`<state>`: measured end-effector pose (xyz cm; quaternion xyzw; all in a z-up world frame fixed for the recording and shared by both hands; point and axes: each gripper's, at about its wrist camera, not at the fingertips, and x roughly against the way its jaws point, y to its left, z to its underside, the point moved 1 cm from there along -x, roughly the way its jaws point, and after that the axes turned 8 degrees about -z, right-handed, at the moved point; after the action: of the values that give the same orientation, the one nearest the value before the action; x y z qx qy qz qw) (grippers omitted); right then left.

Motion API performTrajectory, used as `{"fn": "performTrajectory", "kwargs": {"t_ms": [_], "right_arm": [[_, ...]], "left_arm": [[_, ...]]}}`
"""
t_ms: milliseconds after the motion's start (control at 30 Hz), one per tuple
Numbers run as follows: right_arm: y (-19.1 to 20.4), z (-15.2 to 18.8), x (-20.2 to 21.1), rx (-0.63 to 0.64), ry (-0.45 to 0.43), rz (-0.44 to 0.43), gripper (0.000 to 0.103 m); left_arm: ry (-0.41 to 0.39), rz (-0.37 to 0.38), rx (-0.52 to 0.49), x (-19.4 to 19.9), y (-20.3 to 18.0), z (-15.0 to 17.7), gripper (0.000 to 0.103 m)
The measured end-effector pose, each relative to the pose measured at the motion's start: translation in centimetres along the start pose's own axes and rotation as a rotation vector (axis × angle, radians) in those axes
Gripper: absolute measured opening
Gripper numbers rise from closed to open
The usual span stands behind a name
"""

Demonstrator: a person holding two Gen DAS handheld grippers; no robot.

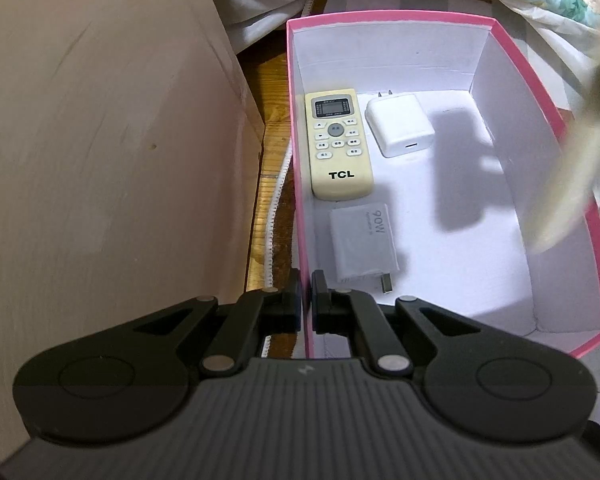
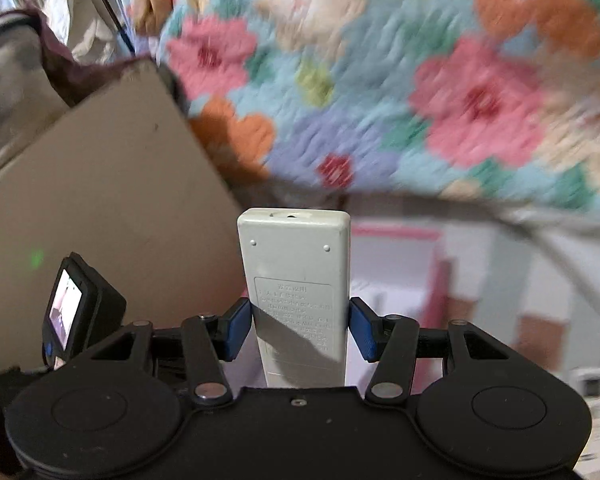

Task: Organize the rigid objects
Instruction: 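Lower the cream remote into the pink box and release it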

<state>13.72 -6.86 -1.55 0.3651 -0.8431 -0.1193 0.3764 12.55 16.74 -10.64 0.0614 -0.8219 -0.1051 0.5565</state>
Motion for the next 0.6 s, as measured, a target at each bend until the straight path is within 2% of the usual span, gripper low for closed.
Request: {"fn": "performTrajectory", "kwargs": {"t_ms": [100, 233, 367, 500, 600], "right_arm": [[-0.9, 0.6, -4.6, -0.130, 0.088, -0.018, 0.058], [-3.0, 2.4, -9.4, -0.247, 0.174, 0.012, 0.058], [-3.3, 3.4, -12.2, -0.242, 0.220, 0.106, 0.058], [-3.5, 4.1, -13.9, -0.322, 0.299, 0.117, 0.058], [-3.7, 4.0, -15.7, -0.337, 0.342, 0.173, 0.058]], "left_arm": [[0.000, -0.005, -0.005, 0.0, -0.1, 0.0, 0.004], [0.001, 0.004, -0.011, 0.0, 0.1, 0.0, 0.003], [0.001, 0.010, -0.023, 0.0, 0.1, 0.0, 0.003], [0.000, 0.017, -0.037, -0.1, 0.1, 0.0, 0.003], [0.010, 0.025, -0.026, -0.1, 0.2, -0.2, 0.003]]}}
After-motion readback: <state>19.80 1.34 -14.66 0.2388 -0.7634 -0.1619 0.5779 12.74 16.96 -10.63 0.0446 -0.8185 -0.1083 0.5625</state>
